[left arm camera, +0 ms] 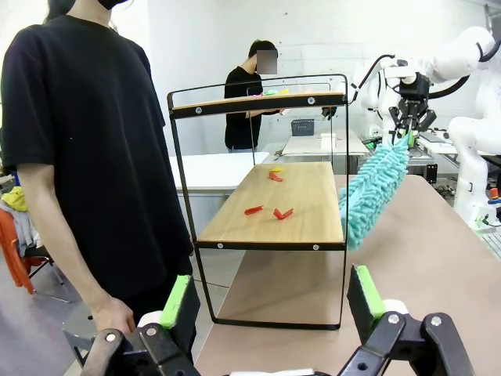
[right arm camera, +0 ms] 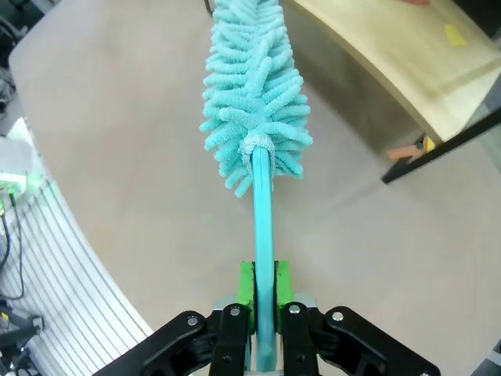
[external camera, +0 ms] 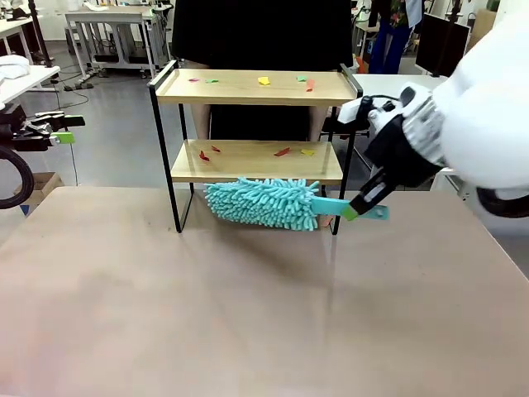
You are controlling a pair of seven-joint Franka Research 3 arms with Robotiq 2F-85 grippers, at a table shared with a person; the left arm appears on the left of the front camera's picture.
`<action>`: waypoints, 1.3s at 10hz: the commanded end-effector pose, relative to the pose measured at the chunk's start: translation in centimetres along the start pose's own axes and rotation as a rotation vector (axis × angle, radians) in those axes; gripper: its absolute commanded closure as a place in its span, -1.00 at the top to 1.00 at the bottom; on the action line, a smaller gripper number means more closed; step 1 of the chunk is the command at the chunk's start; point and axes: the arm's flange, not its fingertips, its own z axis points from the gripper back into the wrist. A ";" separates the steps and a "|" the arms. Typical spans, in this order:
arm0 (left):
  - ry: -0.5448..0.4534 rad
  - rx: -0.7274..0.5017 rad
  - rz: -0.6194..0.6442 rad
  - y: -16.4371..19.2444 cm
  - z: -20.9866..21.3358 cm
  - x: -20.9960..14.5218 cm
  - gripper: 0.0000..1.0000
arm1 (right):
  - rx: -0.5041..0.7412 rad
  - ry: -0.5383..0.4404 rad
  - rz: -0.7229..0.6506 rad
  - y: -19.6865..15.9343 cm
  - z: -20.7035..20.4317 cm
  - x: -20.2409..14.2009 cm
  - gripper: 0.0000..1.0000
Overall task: Clean the shelf.
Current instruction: Clean the specific section of the Shelf indicated by the human with the Duster.
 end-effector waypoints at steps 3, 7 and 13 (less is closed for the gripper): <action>0.003 -0.001 -0.017 0.0 0.0 0.2 1.00 | -0.054 0.025 0.108 0.6 3.8 -9.8 -0.74; 0.003 -0.001 -0.017 0.0 0.0 0.2 1.00 | -0.054 0.103 0.201 2.5 5.9 -14.4 -0.74; 0.003 -0.001 -0.017 0.0 0.0 0.2 1.00 | -0.036 0.225 0.183 3.9 5.1 -23.1 -0.74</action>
